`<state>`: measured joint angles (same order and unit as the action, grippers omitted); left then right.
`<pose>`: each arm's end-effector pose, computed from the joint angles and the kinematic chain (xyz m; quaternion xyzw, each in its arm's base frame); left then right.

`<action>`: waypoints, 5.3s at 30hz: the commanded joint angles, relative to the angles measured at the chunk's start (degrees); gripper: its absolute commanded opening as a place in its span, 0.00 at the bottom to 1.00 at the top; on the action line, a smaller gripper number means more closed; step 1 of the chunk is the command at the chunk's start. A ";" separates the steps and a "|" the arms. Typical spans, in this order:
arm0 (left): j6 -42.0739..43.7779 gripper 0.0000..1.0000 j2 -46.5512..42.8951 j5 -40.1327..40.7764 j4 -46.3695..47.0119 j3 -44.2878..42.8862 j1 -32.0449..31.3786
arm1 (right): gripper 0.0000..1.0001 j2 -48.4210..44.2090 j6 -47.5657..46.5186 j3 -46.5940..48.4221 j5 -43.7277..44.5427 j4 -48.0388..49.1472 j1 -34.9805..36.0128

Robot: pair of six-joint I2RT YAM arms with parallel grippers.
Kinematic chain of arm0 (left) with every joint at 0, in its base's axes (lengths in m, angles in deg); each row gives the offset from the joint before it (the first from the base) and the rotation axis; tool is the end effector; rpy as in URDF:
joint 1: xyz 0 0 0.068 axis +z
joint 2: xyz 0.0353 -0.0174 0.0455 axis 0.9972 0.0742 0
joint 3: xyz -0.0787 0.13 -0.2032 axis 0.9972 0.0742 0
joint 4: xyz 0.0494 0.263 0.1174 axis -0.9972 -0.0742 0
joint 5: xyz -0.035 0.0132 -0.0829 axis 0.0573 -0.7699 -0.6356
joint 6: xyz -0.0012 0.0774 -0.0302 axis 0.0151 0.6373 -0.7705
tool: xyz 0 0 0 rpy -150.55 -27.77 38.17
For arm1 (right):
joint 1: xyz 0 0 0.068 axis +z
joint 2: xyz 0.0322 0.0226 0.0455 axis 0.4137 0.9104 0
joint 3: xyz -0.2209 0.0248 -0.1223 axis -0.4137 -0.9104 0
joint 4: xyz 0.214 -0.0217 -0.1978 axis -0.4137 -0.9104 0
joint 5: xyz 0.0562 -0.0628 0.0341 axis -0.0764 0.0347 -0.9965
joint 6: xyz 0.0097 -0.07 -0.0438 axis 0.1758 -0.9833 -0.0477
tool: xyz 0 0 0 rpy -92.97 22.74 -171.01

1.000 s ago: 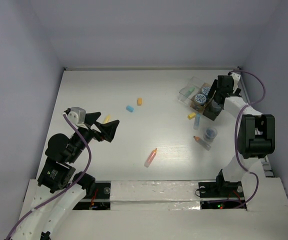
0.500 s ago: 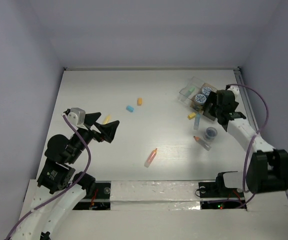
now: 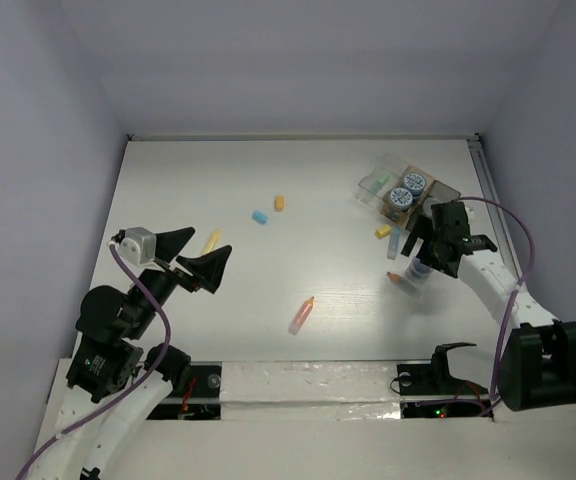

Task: Sort the stationery into containers
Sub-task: Pick up the stationery from the center of the board, then place the stationery in the storage box, then pick up the pen from the center of the board.

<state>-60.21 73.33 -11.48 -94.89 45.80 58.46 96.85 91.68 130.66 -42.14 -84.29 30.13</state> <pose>0.1329 -0.0799 0.3953 0.1298 0.5851 -0.3130 0.7368 0.2858 0.0118 0.1680 0.2203 0.9228 -0.0179 0.3154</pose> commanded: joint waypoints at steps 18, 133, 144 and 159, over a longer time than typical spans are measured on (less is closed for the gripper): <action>0.89 0.99 -1.99 2.36 0.80 -2.23 -3.03 | 0.56 12.29 -1.68 6.61 1.75 -1.34 0.37; -1.31 0.99 4.77 7.37 -0.16 -1.97 -5.76 | 1.00 15.12 -10.57 26.06 -8.27 5.49 1.32; -4.47 0.99 10.49 12.83 -0.25 -1.70 -4.62 | 0.45 13.96 -4.50 14.27 5.83 8.33 18.83; -1.75 0.99 17.79 12.56 -2.01 -3.02 -3.57 | 0.55 22.57 -7.30 11.01 4.21 11.13 8.90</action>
<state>-62.85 91.16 0.98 -98.21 45.78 54.04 117.81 85.93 141.18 -36.92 -76.53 40.34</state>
